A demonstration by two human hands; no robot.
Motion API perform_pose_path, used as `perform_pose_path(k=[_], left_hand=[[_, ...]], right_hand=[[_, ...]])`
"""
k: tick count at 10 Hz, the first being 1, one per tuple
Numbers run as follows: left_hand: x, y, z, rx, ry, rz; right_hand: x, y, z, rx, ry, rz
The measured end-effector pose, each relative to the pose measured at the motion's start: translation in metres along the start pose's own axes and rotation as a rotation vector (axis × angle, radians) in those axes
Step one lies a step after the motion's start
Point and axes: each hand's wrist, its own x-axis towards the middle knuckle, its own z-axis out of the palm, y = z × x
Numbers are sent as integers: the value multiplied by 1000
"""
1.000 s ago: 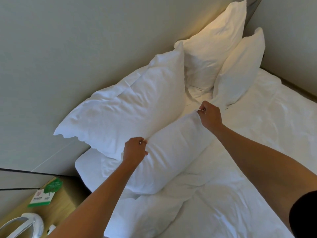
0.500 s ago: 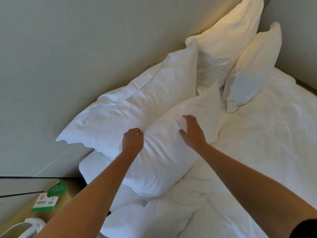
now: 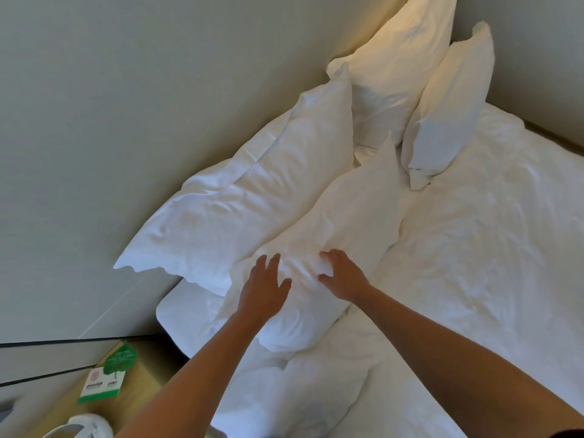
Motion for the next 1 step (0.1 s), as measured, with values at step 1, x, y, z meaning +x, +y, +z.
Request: perform_pose_path(k=[1], left_hand=[[-3, -8, 6, 40, -25, -4]], right_hand=[[-13, 0, -8, -10, -5, 4]])
